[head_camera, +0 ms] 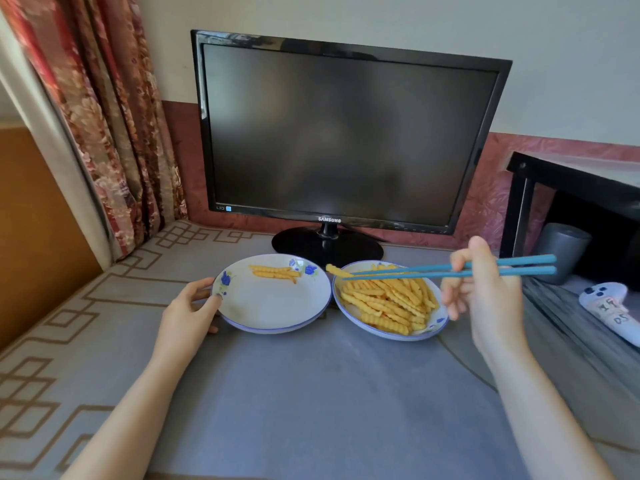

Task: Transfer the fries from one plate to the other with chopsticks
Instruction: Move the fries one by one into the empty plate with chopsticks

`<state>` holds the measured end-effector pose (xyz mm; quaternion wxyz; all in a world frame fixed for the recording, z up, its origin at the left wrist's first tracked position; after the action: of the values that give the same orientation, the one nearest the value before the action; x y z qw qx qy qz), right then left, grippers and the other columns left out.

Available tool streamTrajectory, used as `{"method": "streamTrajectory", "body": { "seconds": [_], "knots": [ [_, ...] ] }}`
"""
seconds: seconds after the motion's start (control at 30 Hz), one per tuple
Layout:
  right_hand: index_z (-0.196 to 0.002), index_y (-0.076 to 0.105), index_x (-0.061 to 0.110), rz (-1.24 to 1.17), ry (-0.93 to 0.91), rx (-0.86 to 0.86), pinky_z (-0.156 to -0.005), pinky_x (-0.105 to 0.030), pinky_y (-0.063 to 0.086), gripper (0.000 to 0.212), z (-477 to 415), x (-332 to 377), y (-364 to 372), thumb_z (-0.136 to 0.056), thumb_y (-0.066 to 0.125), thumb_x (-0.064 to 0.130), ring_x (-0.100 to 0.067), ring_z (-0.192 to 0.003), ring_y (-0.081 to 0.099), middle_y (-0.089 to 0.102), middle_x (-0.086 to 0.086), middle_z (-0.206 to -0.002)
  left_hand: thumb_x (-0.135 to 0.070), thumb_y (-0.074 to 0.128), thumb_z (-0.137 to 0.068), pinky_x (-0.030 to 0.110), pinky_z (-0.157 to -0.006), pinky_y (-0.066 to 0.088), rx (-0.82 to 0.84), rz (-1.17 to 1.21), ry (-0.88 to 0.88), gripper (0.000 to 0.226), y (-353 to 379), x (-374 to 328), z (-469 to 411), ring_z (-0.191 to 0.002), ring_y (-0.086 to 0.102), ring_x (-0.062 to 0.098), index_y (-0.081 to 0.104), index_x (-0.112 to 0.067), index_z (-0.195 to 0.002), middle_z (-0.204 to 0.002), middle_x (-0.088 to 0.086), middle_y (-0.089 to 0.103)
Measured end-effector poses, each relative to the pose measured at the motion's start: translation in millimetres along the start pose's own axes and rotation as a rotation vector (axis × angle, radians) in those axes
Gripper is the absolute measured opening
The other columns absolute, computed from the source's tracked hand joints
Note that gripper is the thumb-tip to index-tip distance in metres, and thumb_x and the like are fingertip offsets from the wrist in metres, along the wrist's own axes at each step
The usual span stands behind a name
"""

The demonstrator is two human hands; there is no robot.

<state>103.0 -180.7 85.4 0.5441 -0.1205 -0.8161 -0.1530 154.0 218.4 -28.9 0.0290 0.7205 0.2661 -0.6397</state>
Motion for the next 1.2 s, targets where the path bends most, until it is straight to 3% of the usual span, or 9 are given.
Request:
{"method": "streamTrajectory", "body": {
  "seconds": [0.37, 0.57, 0.67, 0.73, 0.87, 1.0, 1.2],
  "knots": [
    [-0.067, 0.045, 0.01, 0.106, 0.032, -0.073, -0.032, -0.019, 0.02, 0.041, 12, -7, -69, -0.101, 0.034, 0.031, -0.017, -0.025, 0.03, 0.047, -0.01, -0.037, -0.012, 0.052, -0.092, 0.007, -0.041, 0.042, 0.002, -0.005, -0.007, 0.034, 0, 2, -1, -0.06, 0.059, 0.022, 0.057, -0.014, -0.126, -0.11, 0.004, 0.063],
    [-0.07, 0.046, 0.01, 0.076, 0.004, -0.065, -0.032, -0.018, 0.02, 0.04, 16, -4, -69, -0.102, 0.033, 0.03, -0.018, -0.026, 0.029, 0.047, -0.01, -0.038, -0.014, 0.052, -0.092, 0.02, -0.052, 0.048, 0.008, -0.017, -0.005, 0.033, 0, 0, -1, -0.058, 0.061, 0.024, 0.057, -0.018, -0.124, -0.11, 0.001, 0.064],
    [-0.071, 0.046, 0.011, 0.047, -0.039, -0.076, -0.033, -0.019, 0.021, 0.038, 16, 3, -64, -0.101, 0.034, 0.03, -0.018, -0.027, 0.029, 0.047, -0.011, -0.038, -0.013, 0.052, -0.092, 0.01, -0.046, 0.046, 0.003, -0.012, -0.006, 0.033, 0, 1, -2, -0.058, 0.06, 0.024, 0.057, -0.017, -0.123, -0.109, 0.002, 0.064],
    [-0.07, 0.047, 0.011, 0.03, -0.051, -0.063, -0.033, -0.02, 0.021, 0.038, 15, 7, -52, -0.1, 0.035, 0.029, -0.018, -0.028, 0.03, 0.047, -0.01, -0.038, -0.012, 0.052, -0.091, 0.007, -0.043, 0.044, 0.0, -0.008, -0.01, 0.032, 0, 1, -2, -0.057, 0.059, 0.023, 0.058, -0.017, -0.123, -0.108, 0.002, 0.064],
    [-0.067, 0.049, 0.011, -0.028, -0.028, 0.019, -0.033, -0.017, 0.02, 0.04, 11, 7, -9, -0.101, 0.036, 0.028, -0.017, -0.027, 0.031, 0.047, -0.011, -0.038, -0.012, 0.052, -0.091, 0.02, -0.053, 0.049, 0.007, -0.009, -0.008, 0.032, 0, 1, -1, -0.057, 0.06, 0.022, 0.058, -0.017, -0.123, -0.108, 0.001, 0.065],
    [-0.07, 0.051, 0.01, -0.039, -0.021, 0.161, -0.033, -0.016, 0.023, 0.04, 5, 2, 45, -0.102, 0.035, 0.029, -0.018, -0.027, 0.034, 0.049, -0.011, -0.04, -0.012, 0.052, -0.091, 0.009, -0.045, 0.045, 0.005, -0.007, -0.007, 0.033, 0, 3, -2, -0.056, 0.059, 0.022, 0.058, -0.017, -0.123, -0.109, 0.003, 0.065],
    [-0.072, 0.051, 0.009, 0.005, -0.006, 0.348, -0.033, -0.021, 0.028, 0.041, -2, -24, 118, -0.103, 0.035, 0.029, -0.019, -0.029, 0.035, 0.05, -0.013, -0.042, -0.013, 0.052, -0.092, 0.006, -0.043, 0.042, 0.006, -0.015, -0.002, 0.032, 0, 2, -1, -0.055, 0.058, 0.021, 0.058, -0.016, -0.123, -0.11, 0.001, 0.065]
  ]
}}
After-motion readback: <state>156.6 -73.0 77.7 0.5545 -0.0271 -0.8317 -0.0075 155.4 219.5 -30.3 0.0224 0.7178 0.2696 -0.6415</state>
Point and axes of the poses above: each hand's wrist, its own z-axis away from the middle knuckle, its own y-axis out of the palm, x = y × z, the point moved 9 cm from there along -z, towards the middle knuckle
